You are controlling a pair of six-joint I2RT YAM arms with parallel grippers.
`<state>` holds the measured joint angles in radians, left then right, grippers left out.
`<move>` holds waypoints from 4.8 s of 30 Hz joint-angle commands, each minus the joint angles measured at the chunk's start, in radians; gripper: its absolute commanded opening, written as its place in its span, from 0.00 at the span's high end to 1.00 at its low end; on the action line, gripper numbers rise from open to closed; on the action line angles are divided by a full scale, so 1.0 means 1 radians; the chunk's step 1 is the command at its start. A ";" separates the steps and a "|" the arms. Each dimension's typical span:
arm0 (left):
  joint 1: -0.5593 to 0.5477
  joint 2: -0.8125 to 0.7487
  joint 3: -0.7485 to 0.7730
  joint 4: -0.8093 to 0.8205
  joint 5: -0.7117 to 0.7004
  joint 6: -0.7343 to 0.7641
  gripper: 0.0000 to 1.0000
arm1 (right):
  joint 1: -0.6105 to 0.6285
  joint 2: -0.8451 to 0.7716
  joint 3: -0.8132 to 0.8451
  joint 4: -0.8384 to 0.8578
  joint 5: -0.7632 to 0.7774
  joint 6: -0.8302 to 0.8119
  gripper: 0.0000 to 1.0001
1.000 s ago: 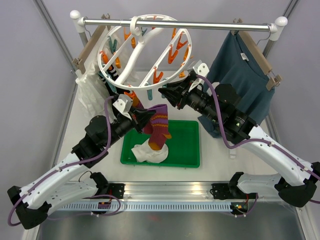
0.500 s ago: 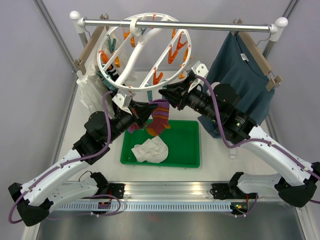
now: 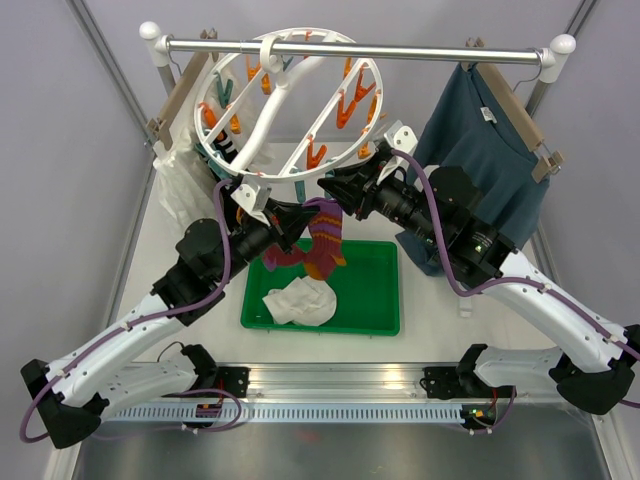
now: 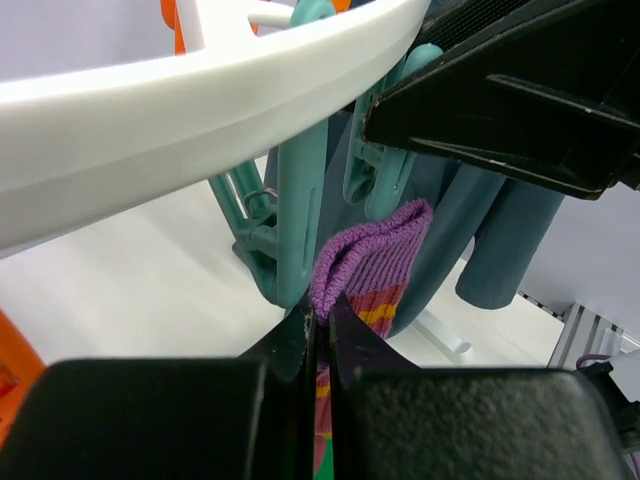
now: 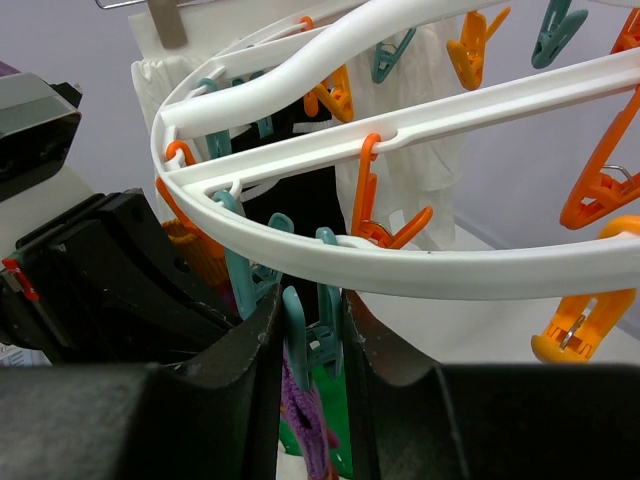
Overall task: Clip the socks to the hanger
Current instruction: Clamp the sock onto the hanger, then pick up the sock from the bin.
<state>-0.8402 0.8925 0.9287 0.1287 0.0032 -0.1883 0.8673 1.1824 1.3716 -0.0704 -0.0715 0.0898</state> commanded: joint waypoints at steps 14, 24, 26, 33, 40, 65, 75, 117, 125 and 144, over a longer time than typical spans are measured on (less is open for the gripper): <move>0.000 0.008 0.039 0.068 0.003 0.016 0.98 | -0.002 -0.004 0.035 0.003 -0.019 -0.002 1.00; 0.000 0.013 0.047 0.087 0.001 0.015 0.98 | -0.001 -0.001 0.037 -0.006 -0.030 -0.007 1.00; 0.001 0.011 0.050 0.094 0.001 0.012 0.98 | -0.002 -0.001 0.034 -0.006 -0.028 -0.007 1.00; 0.000 -0.003 0.053 0.101 0.001 0.006 0.98 | -0.001 -0.007 0.020 -0.005 -0.025 -0.016 1.00; 0.000 -0.023 0.050 0.100 0.015 0.001 0.98 | -0.001 -0.013 0.011 0.010 -0.027 -0.027 1.00; 0.000 -0.035 0.136 -0.161 -0.477 -0.117 0.98 | -0.001 -0.115 0.001 -0.187 0.019 0.146 0.29; 0.000 -0.061 0.216 -0.375 -0.721 -0.096 0.98 | -0.002 -0.132 -0.130 -0.256 0.121 0.174 0.30; 0.000 -0.158 0.226 -0.517 -0.809 -0.123 0.98 | 0.041 0.589 -0.324 0.018 0.202 0.278 0.44; 0.000 -0.161 0.187 -0.512 -0.761 -0.178 0.98 | 0.081 0.615 -0.362 0.049 0.248 0.289 0.44; 0.000 -0.207 0.176 -0.469 -0.677 -0.117 0.98 | 0.127 0.610 -0.365 0.050 0.398 0.326 0.95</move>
<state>-0.8402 0.6914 1.1034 -0.3717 -0.7139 -0.3344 0.9852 1.8465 1.0222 -0.0067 0.2703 0.3962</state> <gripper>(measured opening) 0.039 0.064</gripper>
